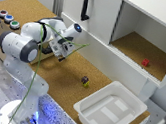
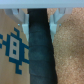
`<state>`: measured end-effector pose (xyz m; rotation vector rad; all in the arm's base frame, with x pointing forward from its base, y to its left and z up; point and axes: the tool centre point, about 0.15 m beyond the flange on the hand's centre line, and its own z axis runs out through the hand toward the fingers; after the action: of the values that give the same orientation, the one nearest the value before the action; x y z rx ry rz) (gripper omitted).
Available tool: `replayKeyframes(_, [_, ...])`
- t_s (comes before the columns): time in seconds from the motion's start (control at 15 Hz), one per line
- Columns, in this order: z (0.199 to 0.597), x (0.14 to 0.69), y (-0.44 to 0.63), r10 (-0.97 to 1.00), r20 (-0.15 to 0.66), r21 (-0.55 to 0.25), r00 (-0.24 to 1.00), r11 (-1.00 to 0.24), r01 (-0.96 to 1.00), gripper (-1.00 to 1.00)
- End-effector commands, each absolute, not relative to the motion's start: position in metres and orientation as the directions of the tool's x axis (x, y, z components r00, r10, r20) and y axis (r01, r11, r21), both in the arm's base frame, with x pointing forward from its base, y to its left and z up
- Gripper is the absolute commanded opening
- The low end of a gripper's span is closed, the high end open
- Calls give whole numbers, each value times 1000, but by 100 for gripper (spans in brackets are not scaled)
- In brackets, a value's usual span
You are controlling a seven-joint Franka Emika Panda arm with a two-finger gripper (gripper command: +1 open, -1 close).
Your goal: Grasp the drawer handle, then open it
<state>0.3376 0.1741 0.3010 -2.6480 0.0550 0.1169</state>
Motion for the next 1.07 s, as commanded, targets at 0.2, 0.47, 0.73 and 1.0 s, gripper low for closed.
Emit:
replayKeyframes(0.2, [275, 344, 119, -137, -79, -475, 987, -866, -158, -100])
replayKeyframes(0.47, [281, 349, 114, -111, -103, -430, 988, -891, -145, 100])
replayKeyframes(0.73, [299, 344, 117, -81, -56, -388, 995, -917, -96, 100])
replayKeyframes(1.0, [322, 341, 112, -84, -5, -375, 996, -924, -80, 100])
